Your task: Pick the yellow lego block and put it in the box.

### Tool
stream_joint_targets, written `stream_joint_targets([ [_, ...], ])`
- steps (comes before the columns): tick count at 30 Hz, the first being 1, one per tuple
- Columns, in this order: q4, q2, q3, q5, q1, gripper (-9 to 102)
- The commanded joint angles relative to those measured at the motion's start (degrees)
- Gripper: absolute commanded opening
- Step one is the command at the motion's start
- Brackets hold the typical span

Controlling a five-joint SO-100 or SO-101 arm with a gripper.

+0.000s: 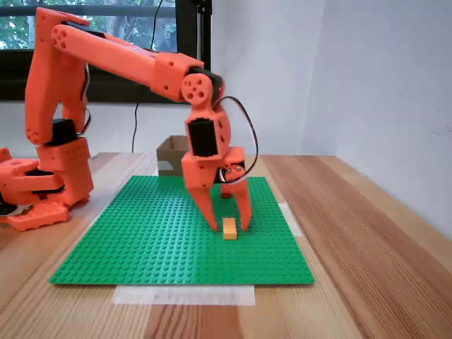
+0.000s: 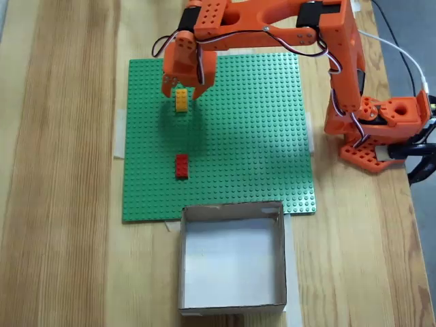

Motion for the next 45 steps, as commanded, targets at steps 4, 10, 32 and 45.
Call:
stream_joint_targets([
  [4,0.2,-0.1,-2.5,0.0,0.1,20],
  [10,0.1,-0.2,-2.5,-0.1,0.2,20],
  [32,-0.7,-0.8,-1.3,-3.3,0.2,20],
  [45,-0.7,-1.1,-1.3,-4.0,-0.2,19],
])
